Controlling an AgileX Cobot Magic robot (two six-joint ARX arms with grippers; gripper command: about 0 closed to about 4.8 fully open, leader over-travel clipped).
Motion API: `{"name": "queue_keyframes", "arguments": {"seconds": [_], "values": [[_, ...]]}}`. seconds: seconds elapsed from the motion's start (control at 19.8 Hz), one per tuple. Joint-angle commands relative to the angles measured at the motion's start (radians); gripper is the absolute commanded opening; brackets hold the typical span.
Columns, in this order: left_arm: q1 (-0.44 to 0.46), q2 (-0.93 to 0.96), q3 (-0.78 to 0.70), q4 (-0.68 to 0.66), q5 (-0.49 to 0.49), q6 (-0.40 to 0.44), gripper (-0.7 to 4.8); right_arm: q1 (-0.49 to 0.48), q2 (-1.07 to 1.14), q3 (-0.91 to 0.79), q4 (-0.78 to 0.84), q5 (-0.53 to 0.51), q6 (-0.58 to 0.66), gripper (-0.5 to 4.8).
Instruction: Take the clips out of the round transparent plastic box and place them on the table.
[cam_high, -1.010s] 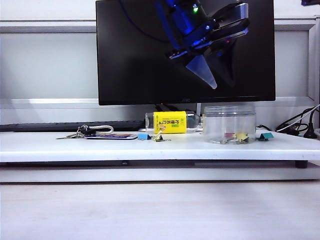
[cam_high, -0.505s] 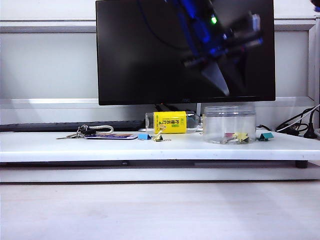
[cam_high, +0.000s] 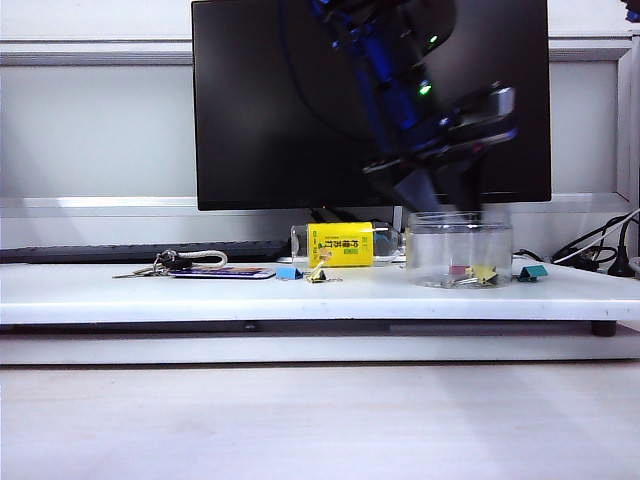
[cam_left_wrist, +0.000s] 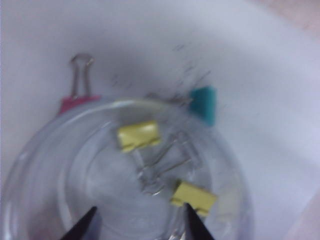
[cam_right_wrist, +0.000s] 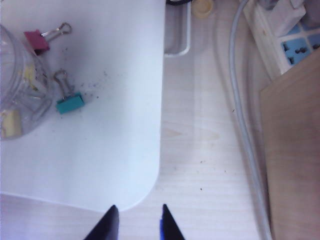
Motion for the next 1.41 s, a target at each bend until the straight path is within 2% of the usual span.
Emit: {"name": "queue_keyframes", "arguments": {"seconds": [0.05,0.45,0.61,0.91,1.21,1.31,1.41], "values": [[0.023,-0.003,0.006,-0.002,0.02,-0.011,2.23,0.0,-0.004,0.002,0.013,-0.018,0.0,1.15],[0.078,-0.002,0.01,-0.055,0.005,0.021,2.23,0.001,-0.004,-0.019,0.031,-0.022,0.001,1.15],[0.076,-0.002,0.011,-0.109,0.002,0.114,2.23,0.001,-0.003,-0.043,0.035,-0.021,0.0,1.15],[0.075,-0.002,0.011,-0.102,-0.038,0.13,2.22,0.001,-0.003,-0.06,0.05,-0.022,0.001,1.15],[0.075,-0.002,0.011,-0.099,-0.051,0.163,2.04,0.001,-0.003,-0.061,0.056,-0.022,0.0,1.15],[0.075,-0.002,0.011,-0.108,-0.051,0.163,1.64,0.001,-0.003,-0.061,0.058,-0.022,0.0,1.15],[0.075,-0.002,0.011,-0.128,-0.048,0.163,1.6,0.001,-0.003,-0.06,0.058,-0.022,0.0,1.15]]}}
